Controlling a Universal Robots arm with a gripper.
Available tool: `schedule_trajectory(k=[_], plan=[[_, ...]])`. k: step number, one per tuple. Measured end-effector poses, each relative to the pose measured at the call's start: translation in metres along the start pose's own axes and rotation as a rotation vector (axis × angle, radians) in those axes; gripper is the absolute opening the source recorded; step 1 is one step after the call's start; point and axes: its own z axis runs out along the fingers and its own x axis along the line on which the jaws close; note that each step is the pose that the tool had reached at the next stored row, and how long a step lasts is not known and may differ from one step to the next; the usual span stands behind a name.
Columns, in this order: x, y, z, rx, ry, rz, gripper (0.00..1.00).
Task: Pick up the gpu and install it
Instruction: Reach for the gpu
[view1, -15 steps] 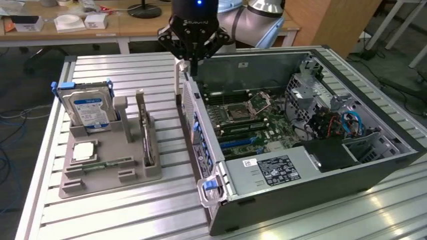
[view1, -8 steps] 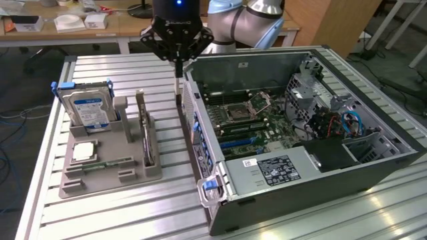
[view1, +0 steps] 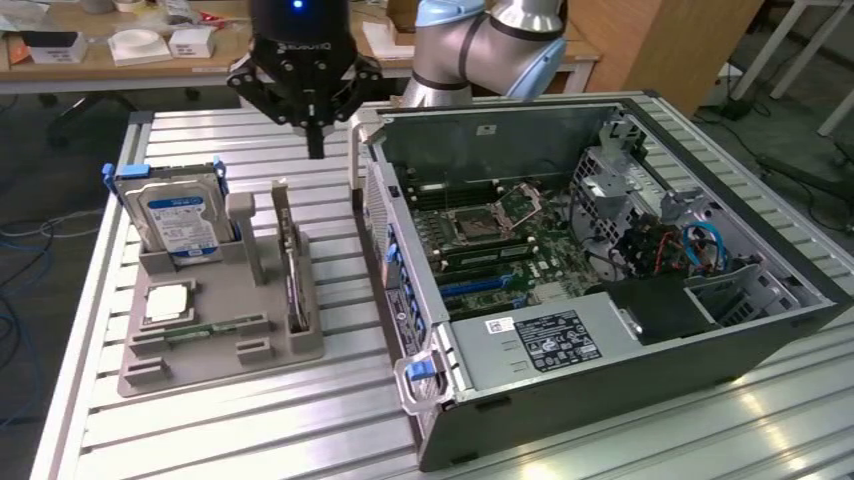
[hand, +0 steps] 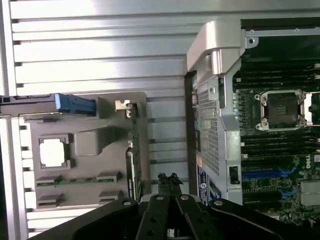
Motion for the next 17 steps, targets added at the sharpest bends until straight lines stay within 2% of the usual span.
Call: schedule_trajectory(k=[11, 13, 17], plan=[[0.046, -0.0034, -0.0008, 0.0001, 0.0001, 0.0, 0.1], [0.05, -0.0038, -0.0008, 0.0, 0.0, 0.0, 0.1], [0.051, -0.0038, -0.0008, 0.0, 0.0, 0.0, 0.1]])
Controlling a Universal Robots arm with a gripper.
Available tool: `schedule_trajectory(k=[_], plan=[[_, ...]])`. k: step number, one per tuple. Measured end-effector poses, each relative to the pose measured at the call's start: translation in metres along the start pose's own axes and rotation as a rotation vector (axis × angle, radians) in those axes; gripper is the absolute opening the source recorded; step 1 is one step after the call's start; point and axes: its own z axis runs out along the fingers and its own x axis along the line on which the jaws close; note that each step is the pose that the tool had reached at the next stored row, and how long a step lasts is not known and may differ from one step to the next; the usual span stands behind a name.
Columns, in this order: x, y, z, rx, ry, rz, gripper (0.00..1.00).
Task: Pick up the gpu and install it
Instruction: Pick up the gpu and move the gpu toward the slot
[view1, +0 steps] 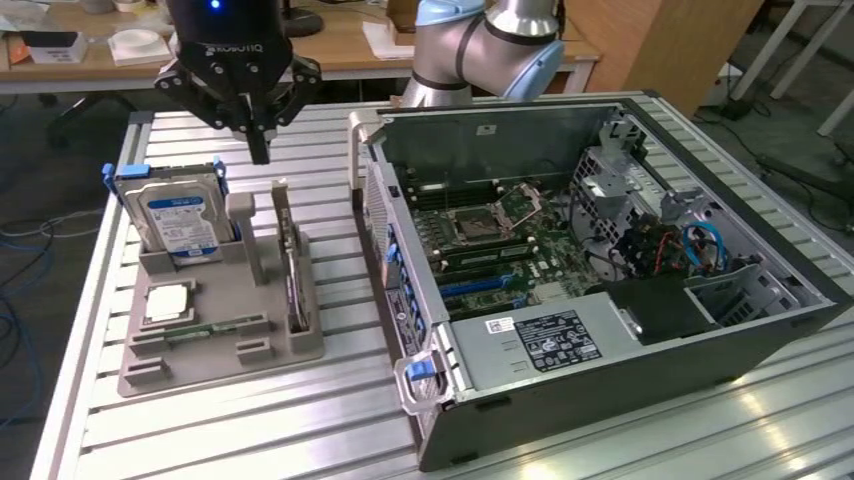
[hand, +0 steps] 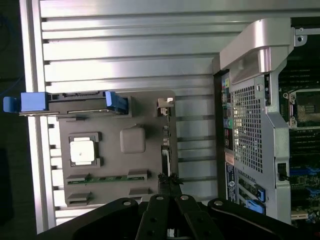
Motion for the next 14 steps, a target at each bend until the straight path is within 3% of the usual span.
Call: schedule_trajectory(k=[9, 11, 13, 14], plan=[[0.0, 0.0, 0.0, 0.0001, 0.0001, 0.0, 0.11], [0.0, 0.0, 0.0, 0.0, 0.0001, 0.0, 0.16], [0.0, 0.0, 0.0, 0.0, 0.0001, 0.0, 0.29], [0.0, 0.0, 0.0, 0.0001, 0.0001, 0.0, 0.29]])
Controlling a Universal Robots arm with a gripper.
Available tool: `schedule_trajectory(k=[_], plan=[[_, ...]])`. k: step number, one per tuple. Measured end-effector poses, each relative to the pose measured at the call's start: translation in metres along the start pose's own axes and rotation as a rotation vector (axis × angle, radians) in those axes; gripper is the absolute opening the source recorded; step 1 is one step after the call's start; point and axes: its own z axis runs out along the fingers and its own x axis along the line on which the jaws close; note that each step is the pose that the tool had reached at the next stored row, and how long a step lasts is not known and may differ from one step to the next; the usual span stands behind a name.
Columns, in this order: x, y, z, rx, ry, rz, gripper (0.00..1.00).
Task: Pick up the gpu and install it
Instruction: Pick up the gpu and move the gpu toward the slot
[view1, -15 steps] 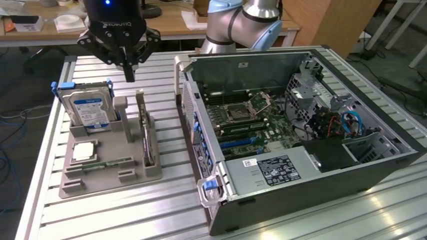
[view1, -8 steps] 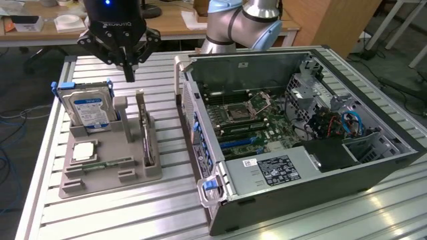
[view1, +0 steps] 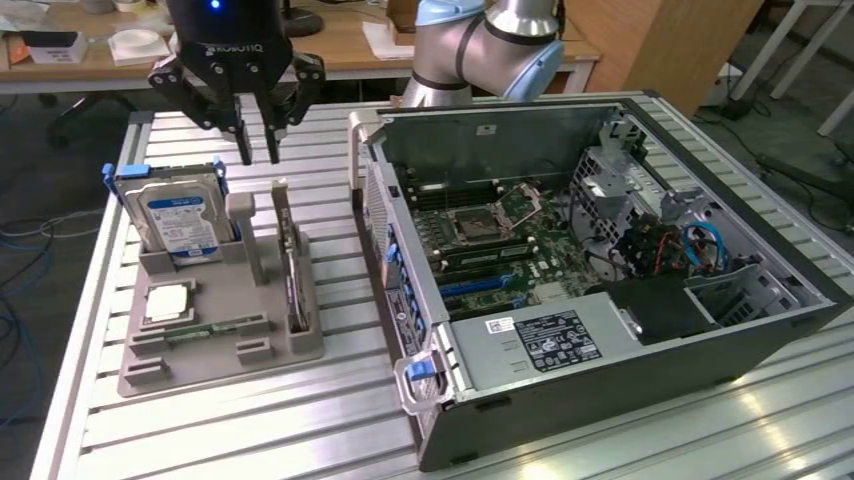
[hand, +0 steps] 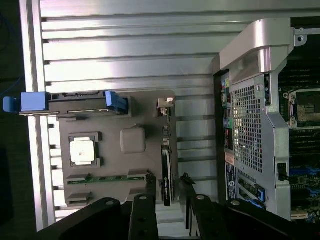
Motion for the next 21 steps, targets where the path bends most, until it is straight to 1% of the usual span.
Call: schedule_trajectory(k=[3, 5, 6, 7, 8, 9, 11, 16, 18, 19, 21], plan=[[0.0, 0.0, 0.0, 0.0, 0.0, 0.0, 0.47], [0.0, -0.0003, 0.0, 0.0001, 0.0, 0.0, 0.47], [0.0, -0.0004, 0.0001, 0.0016, 0.0002, -0.004, 0.53], [0.001, -0.0004, 0.0005, 0.003, 0.0031, -0.012, 0.58], [0.001, -0.0004, 0.0013, 0.0036, 0.0062, -0.021, 0.58], [0.001, -0.0005, 0.0023, 0.0036, 0.0085, -0.029, 0.65], [0.001, -0.0007, 0.0052, 0.0051, 0.0124, -0.042, 0.65], [0.001, -0.0012, 0.0141, 0.0052, 0.0208, -0.071, 0.65], [0.001, -0.0014, 0.0177, 0.0052, 0.026, -0.08, 0.65], [0.001, -0.0014, 0.0194, 0.0052, 0.0276, -0.089, 0.65], [0.001, -0.0017, 0.0231, 0.005, 0.0292, -0.107, 0.65]])
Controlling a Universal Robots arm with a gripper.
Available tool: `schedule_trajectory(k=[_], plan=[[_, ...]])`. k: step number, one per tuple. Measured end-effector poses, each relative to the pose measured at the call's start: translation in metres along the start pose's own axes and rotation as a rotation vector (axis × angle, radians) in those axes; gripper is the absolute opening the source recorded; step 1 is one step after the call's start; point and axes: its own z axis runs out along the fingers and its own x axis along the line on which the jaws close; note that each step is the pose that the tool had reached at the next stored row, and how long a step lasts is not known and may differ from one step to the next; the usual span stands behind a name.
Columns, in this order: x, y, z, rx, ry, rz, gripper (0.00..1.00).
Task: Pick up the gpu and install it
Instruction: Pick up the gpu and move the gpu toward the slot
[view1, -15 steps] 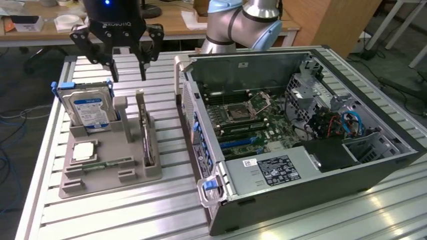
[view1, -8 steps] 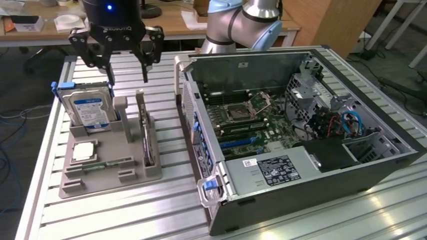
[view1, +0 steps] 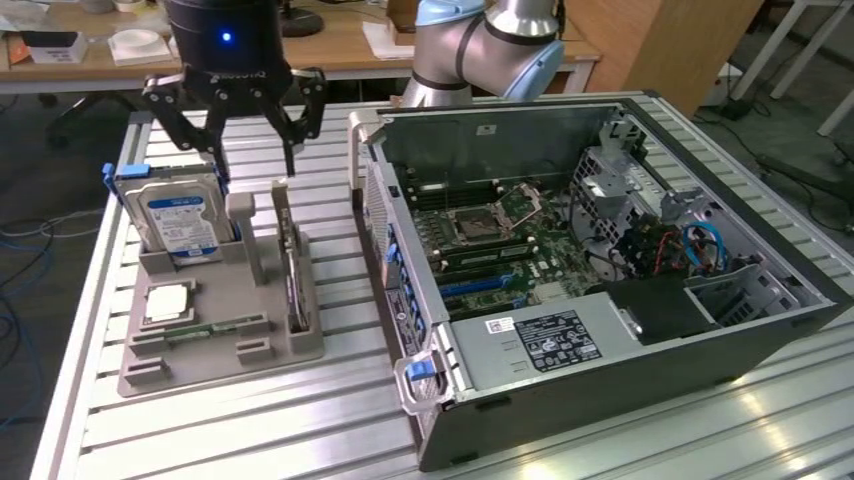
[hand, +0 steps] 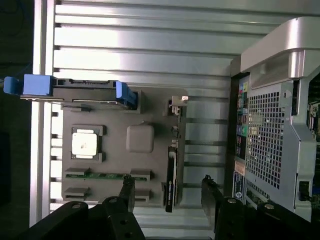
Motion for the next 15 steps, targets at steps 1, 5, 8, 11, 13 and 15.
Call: schedule_trajectory(k=[1, 5, 8, 11, 13, 15], plan=[[0.0, -0.0002, 0.0019, 0.0, 0.0014, -0.01, 0.65], [0.0, -0.0013, 0.0091, 0.0, 0.0044, -0.046, 0.65], [0.0, -0.0068, 0.0142, 0.0002, 0.0056, -0.054, 0.65], [0.0, -0.0182, 0.0192, 0.0001, 0.0054, -0.054, 0.65], [-0.001, -0.0206, 0.0229, -0.0001, 0.0054, -0.054, 0.65], [-0.006, -0.021, 0.0263, 0.0001, 0.0055, -0.054, 0.65]])
